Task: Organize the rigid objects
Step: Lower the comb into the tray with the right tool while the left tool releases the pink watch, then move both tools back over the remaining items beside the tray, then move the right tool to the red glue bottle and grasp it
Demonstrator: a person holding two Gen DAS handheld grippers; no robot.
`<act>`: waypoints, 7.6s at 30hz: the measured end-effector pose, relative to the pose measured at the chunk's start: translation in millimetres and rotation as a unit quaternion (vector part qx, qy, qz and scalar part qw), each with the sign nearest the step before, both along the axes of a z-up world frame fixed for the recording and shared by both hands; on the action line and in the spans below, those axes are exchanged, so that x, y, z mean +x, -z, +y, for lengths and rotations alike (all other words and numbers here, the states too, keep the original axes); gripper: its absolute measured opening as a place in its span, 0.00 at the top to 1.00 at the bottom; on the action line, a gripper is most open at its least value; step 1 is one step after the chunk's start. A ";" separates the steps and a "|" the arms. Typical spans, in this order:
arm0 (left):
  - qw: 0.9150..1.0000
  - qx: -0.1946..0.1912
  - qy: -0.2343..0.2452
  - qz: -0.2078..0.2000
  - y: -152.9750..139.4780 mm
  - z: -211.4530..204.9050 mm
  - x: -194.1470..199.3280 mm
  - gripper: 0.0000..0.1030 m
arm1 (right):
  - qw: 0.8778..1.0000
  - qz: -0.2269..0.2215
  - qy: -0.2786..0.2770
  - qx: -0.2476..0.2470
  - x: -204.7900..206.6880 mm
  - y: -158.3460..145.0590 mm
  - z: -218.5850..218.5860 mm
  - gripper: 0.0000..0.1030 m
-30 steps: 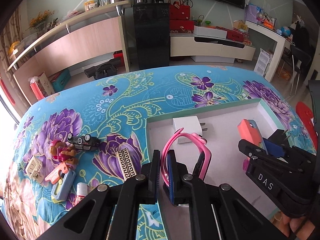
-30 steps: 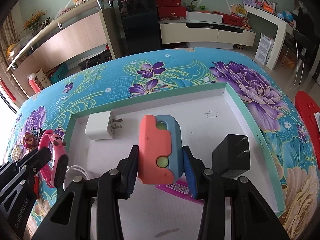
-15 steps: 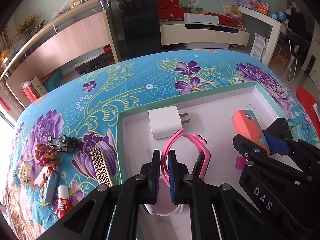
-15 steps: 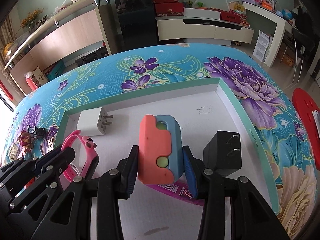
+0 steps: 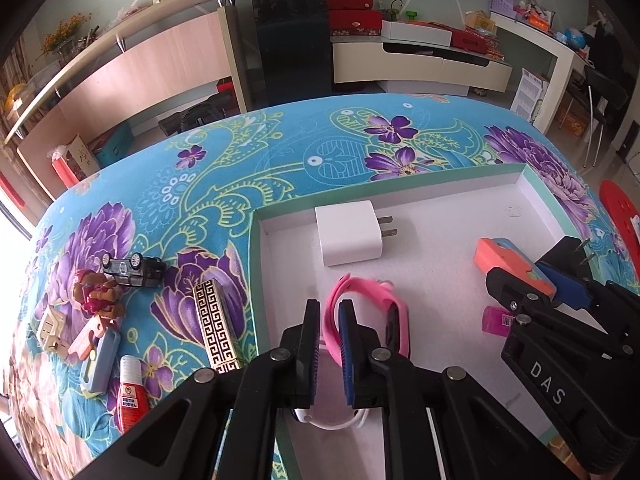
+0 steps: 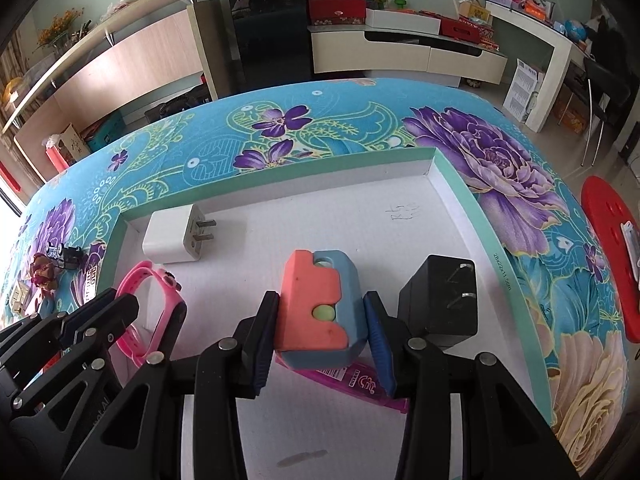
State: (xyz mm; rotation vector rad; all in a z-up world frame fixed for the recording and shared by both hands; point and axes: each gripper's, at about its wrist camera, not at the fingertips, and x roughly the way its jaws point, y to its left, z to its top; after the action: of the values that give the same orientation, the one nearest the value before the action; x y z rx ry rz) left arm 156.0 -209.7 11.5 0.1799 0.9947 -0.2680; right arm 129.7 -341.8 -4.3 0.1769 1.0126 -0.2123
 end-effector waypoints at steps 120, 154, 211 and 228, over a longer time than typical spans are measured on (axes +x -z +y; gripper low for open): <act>0.912 -0.088 -0.401 0.001 28.1 309.1 -28.4 0.00 | 0.937 -0.013 -0.345 -0.055 -5.4 16.0 228.6 0.01; 0.921 -0.081 -0.380 0.013 32.9 298.1 -22.9 0.00 | 0.940 -0.066 -0.270 -0.196 10.4 17.3 228.8 0.07; 0.910 -0.109 -0.401 0.013 35.2 324.3 -29.1 0.00 | 0.995 -0.032 -0.097 0.001 10.3 36.1 248.3 0.24; 0.919 -0.103 -0.381 0.011 33.0 318.7 -27.6 0.00 | 0.993 -0.028 -0.105 0.035 -8.0 31.7 243.8 0.24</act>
State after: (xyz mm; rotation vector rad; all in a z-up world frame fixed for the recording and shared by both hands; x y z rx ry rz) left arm 128.4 108.9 -21.4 -0.4065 0.9815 0.3424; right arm 121.7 -98.0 -36.1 0.1390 0.9763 0.0196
